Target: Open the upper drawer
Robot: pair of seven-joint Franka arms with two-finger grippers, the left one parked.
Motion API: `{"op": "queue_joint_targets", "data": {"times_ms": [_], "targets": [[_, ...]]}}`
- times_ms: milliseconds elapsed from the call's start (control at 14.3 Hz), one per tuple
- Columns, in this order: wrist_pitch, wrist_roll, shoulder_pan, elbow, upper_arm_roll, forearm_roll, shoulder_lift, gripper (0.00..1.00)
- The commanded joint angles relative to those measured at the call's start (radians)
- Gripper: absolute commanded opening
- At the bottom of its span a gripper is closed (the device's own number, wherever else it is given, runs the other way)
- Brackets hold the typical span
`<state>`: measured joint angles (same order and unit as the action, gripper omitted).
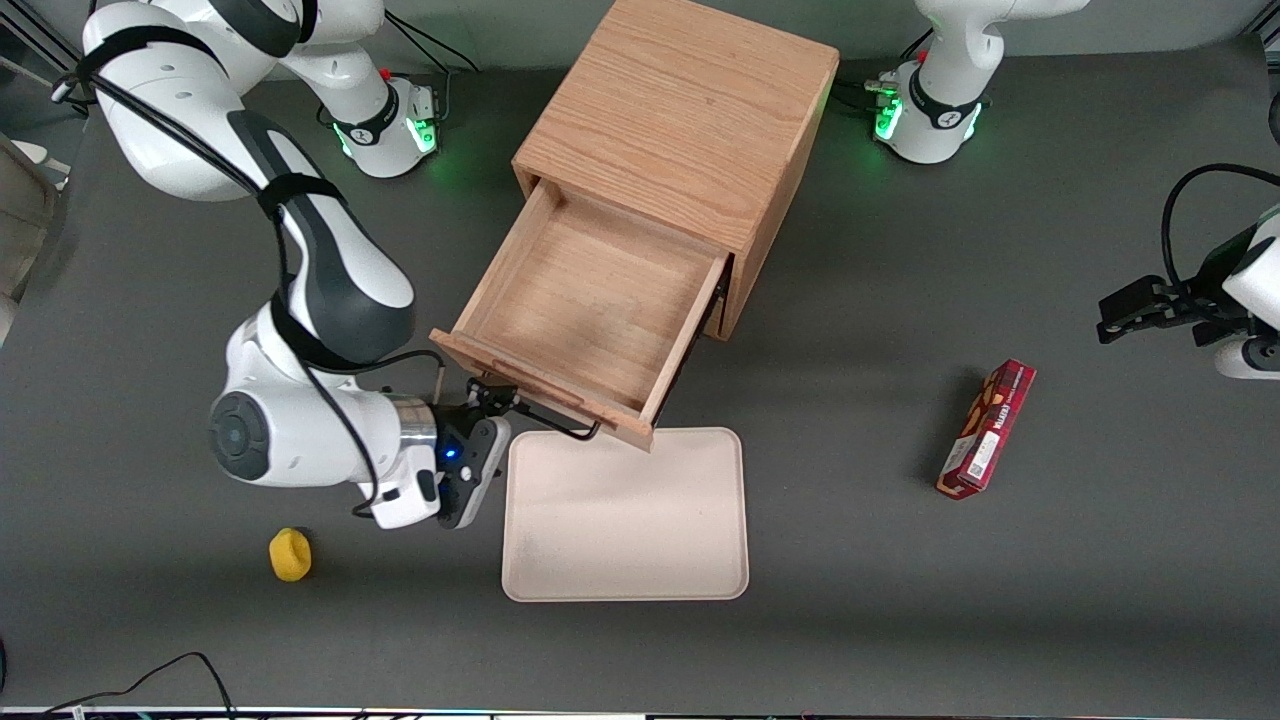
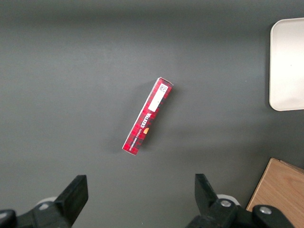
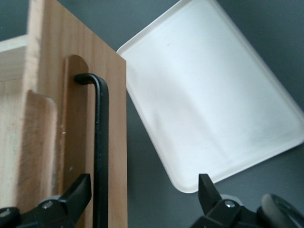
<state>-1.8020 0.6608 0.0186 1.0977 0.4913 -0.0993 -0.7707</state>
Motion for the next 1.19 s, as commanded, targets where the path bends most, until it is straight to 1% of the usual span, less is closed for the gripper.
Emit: {"op": "queue_joint_targets", "data": {"times_ms": [0,70,140,209,279,419,628,698,767,907,977,1047,1116], "targets": [[0.033,0.017,0.014,-0.087,0.006,0.010,-0.003,1.00],[0.052,-0.004,0.015,-0.088,0.012,0.010,0.029,1.00],[0.073,-0.074,0.018,-0.087,0.013,0.010,0.095,1.00],[0.091,-0.177,0.023,-0.084,0.013,0.009,0.149,1.00],[0.140,-0.290,0.026,-0.075,0.016,0.009,0.206,1.00],[0.295,-0.486,0.027,-0.075,0.018,0.007,0.302,1.00],[0.519,-0.885,0.014,-0.073,-0.003,0.016,0.389,1.00],[0.597,-0.956,0.012,-0.075,-0.032,0.024,0.413,1.00],[0.627,-0.990,0.015,-0.064,-0.090,0.044,0.456,1.00],[0.650,-1.001,0.014,-0.012,-0.215,0.039,0.531,1.00],[0.688,-1.006,0.017,0.054,-0.283,0.044,0.583,1.00],[0.664,-1.006,0.018,0.147,-0.328,0.047,0.644,1.00],[0.579,-1.004,0.017,0.288,-0.350,0.052,0.739,1.00]]}}
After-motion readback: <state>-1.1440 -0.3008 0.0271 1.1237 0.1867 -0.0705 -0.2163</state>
